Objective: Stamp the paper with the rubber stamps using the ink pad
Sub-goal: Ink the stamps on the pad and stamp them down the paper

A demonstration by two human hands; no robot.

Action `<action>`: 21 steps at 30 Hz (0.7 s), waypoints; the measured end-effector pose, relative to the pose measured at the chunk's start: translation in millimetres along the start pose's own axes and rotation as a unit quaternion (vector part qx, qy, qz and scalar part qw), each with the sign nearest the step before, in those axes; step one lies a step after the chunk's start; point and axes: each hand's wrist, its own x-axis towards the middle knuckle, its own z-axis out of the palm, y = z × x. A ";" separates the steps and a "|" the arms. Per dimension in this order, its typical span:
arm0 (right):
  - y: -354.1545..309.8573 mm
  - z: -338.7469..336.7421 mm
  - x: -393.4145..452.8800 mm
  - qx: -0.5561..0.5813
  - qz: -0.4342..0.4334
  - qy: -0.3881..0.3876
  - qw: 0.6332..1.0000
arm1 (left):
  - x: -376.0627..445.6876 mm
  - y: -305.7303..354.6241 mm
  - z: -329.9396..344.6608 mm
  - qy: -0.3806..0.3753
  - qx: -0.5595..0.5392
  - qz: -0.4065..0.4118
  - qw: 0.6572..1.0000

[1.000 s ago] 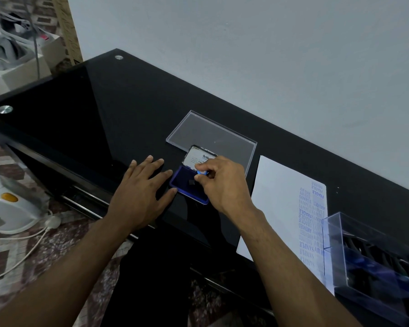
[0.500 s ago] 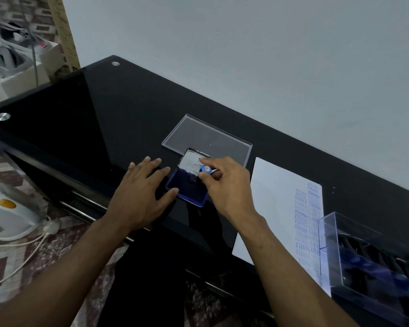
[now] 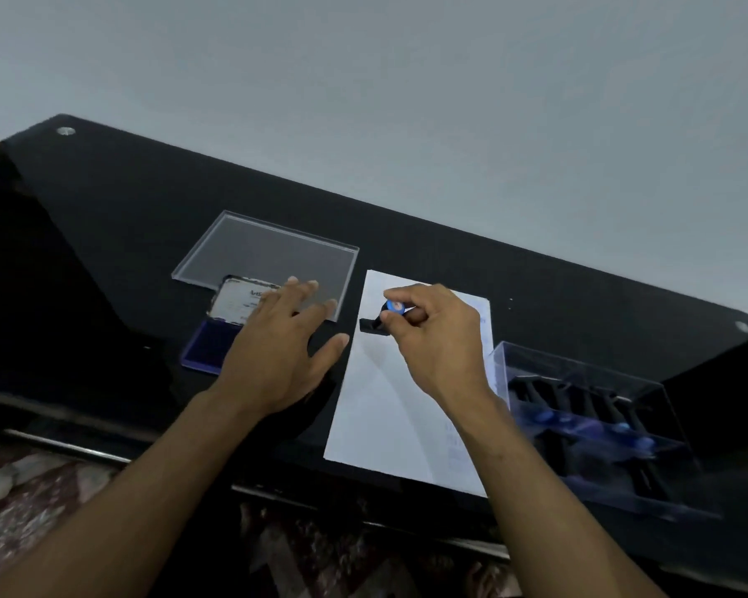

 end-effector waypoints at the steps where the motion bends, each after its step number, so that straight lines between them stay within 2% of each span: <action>1: 6.4 -7.2 0.5 -0.004 0.004 0.007 1.000 | 4.3 6.5 4.9 -0.006 -0.001 0.008 1.000; 11: 56.7 -67.5 13.3 -0.036 0.023 0.068 0.997 | 37.4 59.3 49.4 -0.038 -0.018 0.050 0.998; 15: 67.7 -73.9 20.6 -0.051 0.036 0.069 0.996 | 46.0 71.5 64.1 -0.064 -0.031 0.031 0.997; 21: 85.0 -74.5 38.2 -0.061 0.047 0.073 0.994 | 63.3 70.0 83.5 -0.076 -0.019 0.048 0.996</action>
